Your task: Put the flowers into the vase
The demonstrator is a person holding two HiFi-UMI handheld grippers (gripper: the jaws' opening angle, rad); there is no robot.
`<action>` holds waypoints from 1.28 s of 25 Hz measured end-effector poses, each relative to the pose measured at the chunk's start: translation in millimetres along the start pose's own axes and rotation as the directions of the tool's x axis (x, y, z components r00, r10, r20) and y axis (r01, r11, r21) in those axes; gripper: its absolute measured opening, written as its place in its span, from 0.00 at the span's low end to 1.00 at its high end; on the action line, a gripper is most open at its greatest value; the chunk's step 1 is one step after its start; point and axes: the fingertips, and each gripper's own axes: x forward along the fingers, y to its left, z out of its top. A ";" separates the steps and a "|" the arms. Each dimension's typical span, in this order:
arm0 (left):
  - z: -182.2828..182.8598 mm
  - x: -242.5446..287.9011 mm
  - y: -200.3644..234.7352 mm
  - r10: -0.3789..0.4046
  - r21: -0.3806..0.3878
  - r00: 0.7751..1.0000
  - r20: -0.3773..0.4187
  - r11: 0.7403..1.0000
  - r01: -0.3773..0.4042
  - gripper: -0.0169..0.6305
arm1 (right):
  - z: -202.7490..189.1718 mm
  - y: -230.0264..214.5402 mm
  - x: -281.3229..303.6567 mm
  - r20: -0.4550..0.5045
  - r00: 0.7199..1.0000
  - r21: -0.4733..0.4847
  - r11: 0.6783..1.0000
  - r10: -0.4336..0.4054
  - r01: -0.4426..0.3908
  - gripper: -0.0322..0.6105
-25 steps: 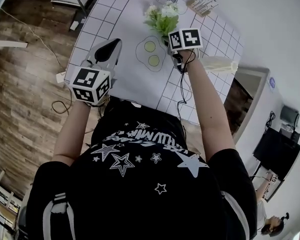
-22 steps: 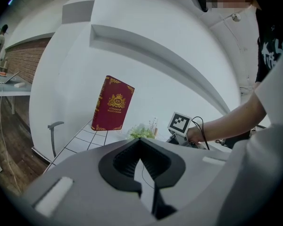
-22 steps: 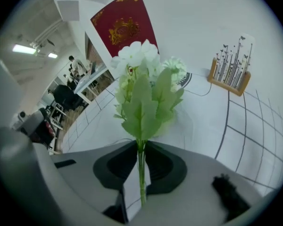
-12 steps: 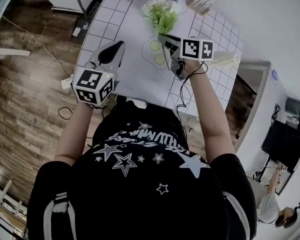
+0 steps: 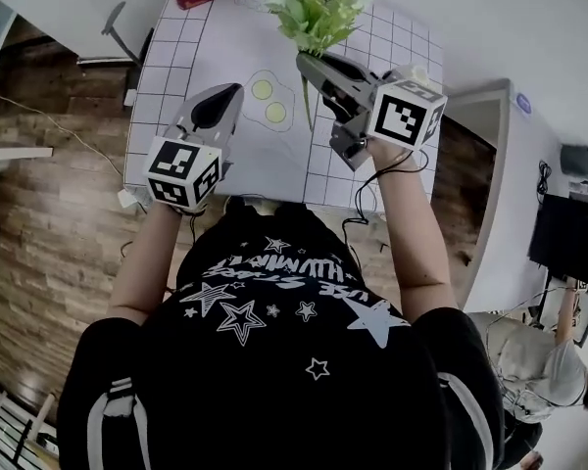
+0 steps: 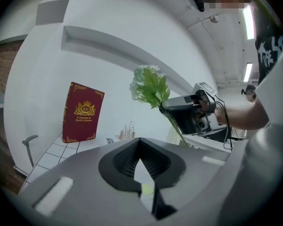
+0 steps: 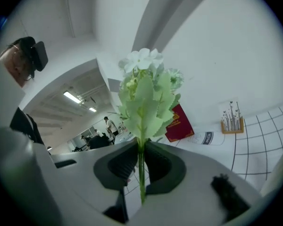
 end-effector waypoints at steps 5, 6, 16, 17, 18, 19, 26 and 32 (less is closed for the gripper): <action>34.4 20.5 -34.9 -0.051 0.019 0.996 0.071 0.999 0.050 0.04 | 48.8 29.2 -55.2 0.097 0.994 -0.080 0.996 0.056 -0.049 0.13; 39.8 24.5 -41.2 -0.060 0.038 0.995 0.078 0.998 0.057 0.04 | 57.0 31.1 -65.9 0.116 0.992 -0.099 0.994 0.057 -0.045 0.13; 62.0 78.3 -109.6 -0.130 0.130 0.987 0.097 0.985 0.117 0.04 | 122.9 18.7 -158.3 0.282 0.958 -0.179 0.984 0.054 -0.003 0.13; 62.8 84.7 -117.4 -0.138 0.141 0.986 0.099 0.982 0.123 0.04 | 129.3 15.4 -166.0 0.297 0.953 -0.186 0.983 0.053 0.003 0.13; 63.1 91.3 -125.8 -0.151 0.153 0.984 0.097 0.979 0.135 0.09 | 135.4 11.3 -173.4 0.312 0.949 -0.190 0.982 0.051 0.009 0.13; 62.9 98.0 -134.3 -0.167 0.167 0.982 0.093 0.974 0.150 0.17 | 141.0 6.4 -180.5 0.327 0.944 -0.191 0.981 0.049 0.015 0.13; 53.0 141.1 -186.9 -0.239 0.267 0.970 0.032 0.938 0.223 0.53 | 172.8 -32.1 -222.8 0.439 0.896 -0.133 0.991 0.063 -0.005 0.13; 32.9 176.9 -194.9 -0.225 0.269 0.974 0.004 0.939 0.215 0.72 | 177.1 -51.9 -230.9 0.465 0.883 -0.171 0.985 0.061 0.021 0.13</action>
